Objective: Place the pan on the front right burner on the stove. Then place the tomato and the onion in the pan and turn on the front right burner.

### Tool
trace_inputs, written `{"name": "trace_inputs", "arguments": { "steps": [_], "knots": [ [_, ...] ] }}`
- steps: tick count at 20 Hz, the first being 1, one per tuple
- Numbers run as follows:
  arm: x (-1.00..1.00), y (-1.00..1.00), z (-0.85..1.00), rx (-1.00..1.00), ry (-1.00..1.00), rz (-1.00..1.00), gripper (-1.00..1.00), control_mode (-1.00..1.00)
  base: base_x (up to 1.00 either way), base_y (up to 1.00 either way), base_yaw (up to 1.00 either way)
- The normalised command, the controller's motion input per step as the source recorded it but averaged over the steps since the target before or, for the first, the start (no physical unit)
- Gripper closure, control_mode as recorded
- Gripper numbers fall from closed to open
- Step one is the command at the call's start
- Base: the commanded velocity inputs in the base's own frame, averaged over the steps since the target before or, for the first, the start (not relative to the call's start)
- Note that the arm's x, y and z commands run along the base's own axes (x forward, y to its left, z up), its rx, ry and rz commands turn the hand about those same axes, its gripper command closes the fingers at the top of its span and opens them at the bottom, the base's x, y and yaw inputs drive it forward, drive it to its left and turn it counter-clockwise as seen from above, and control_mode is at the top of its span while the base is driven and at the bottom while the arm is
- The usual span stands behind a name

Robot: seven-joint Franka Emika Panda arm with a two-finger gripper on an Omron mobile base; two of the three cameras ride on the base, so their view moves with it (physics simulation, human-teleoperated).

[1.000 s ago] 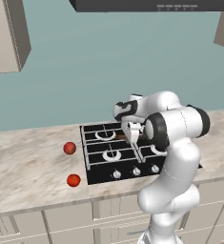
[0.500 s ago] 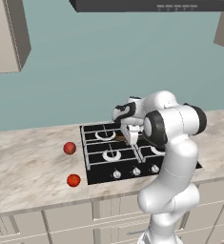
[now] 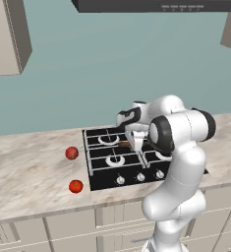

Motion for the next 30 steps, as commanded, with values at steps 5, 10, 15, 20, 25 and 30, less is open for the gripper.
{"name": "trace_inputs", "arguments": {
  "steps": [5, 10, 15, 20, 25, 30],
  "knots": [
    [-0.07, 0.00, -0.10, 0.00, -0.04, -0.02, -1.00, -1.00, 0.00, 0.00, 0.00],
    [-0.04, 0.00, 0.40, -0.06, -0.14, 0.00, -1.00, -1.00, 0.00, 0.00, 0.00],
    [-0.04, 0.00, 0.65, -0.14, -0.14, 0.00, -1.00, -1.00, 0.00, 0.00, 0.00],
    [-0.07, 0.00, 0.52, -0.05, -0.04, 0.10, -1.00, -1.00, 0.00, 0.00, 0.00],
    [0.00, 0.04, 0.37, 0.00, 0.00, 0.33, -1.00, -1.00, 0.00, 0.00, 0.00],
    [0.00, 0.44, 0.08, 0.00, 0.00, 0.43, -1.00, -1.00, 0.00, 0.00, 0.00]
  ]
}}
